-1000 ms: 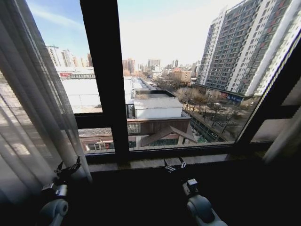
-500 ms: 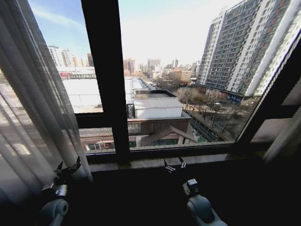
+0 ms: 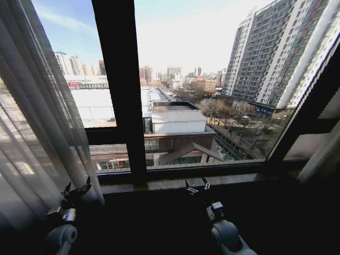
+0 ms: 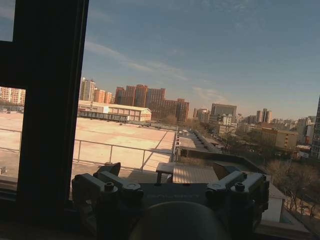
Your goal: Open the curtains by pulling them apart, changing their state from closed to fully open.
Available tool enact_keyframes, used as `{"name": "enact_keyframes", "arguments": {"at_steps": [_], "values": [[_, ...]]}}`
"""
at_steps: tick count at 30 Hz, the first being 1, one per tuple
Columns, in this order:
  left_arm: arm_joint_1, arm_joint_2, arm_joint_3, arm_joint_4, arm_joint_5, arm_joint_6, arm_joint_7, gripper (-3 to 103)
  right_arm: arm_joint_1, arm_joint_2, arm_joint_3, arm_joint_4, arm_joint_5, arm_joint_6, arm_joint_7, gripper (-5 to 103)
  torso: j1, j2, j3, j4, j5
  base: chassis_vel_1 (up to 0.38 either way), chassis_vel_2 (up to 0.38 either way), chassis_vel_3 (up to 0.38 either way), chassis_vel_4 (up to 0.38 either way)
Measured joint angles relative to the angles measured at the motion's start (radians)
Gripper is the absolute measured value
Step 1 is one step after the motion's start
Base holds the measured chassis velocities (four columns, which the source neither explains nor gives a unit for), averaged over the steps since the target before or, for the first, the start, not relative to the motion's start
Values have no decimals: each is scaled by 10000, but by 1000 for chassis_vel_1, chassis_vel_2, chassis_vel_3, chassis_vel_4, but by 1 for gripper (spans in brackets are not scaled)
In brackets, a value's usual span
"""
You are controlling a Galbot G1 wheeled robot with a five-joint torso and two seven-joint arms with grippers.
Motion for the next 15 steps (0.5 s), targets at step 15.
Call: {"name": "enact_keyframes", "arguments": {"at_steps": [15], "values": [[0, 0, 0, 0, 0, 0, 0, 100, 0, 0, 0, 0, 0, 0, 0, 100, 0, 0, 0, 0, 0, 0, 0, 0, 0]]}}
